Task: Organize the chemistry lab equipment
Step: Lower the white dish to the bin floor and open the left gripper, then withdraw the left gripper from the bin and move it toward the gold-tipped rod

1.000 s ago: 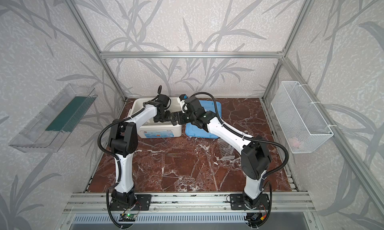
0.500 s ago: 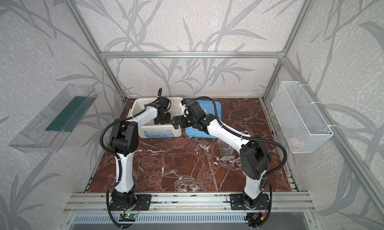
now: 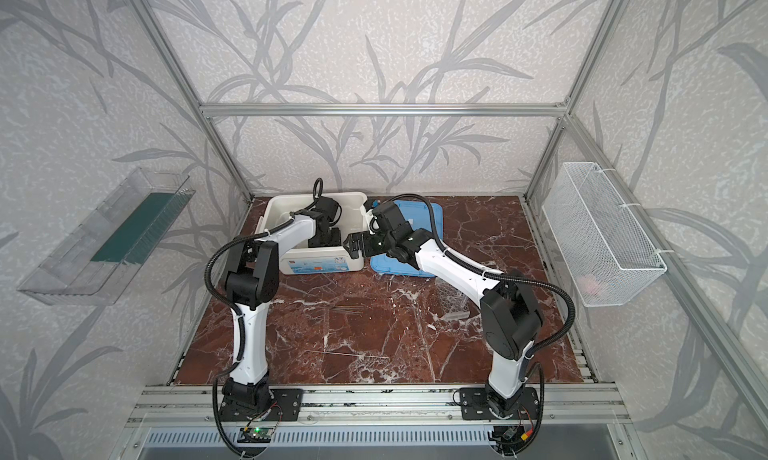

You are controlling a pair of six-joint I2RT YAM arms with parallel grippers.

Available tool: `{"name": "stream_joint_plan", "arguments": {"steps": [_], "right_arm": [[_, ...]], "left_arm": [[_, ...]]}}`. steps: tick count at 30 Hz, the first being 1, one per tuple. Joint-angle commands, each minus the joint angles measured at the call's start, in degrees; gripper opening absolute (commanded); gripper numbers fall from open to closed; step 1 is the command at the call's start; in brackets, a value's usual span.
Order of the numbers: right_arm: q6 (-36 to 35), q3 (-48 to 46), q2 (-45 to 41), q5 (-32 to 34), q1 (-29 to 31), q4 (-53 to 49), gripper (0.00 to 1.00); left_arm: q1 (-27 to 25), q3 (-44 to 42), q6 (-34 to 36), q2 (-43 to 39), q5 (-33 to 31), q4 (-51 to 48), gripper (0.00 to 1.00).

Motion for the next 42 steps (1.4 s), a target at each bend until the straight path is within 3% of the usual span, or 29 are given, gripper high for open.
{"name": "stream_joint_plan", "arguments": {"steps": [1,9,26,29,42], "right_arm": [[0.1,-0.9,-2.9,0.5,-0.5,1.2,0.99],[0.2,-1.6,-4.0,0.5,-0.5,1.2,0.99],[-0.7,-2.4,-8.7,1.5,-0.6,-0.8,0.99],[-1.1,-2.7,-10.2,2.1,-0.6,-1.6,0.99],[-3.5,-10.5,-23.0,1.9,-1.7,-3.0,1.00]], "left_arm": [[0.3,0.0,-0.4,1.1,0.0,-1.1,0.48],[0.2,-0.3,-0.5,-1.5,0.2,-1.0,0.66],[0.2,1.4,0.1,-6.2,-0.4,-3.6,0.87],[0.2,1.3,-0.2,-8.7,-0.4,-3.7,0.99],[0.2,-0.7,2.5,-24.4,4.3,-5.4,0.99]]}}
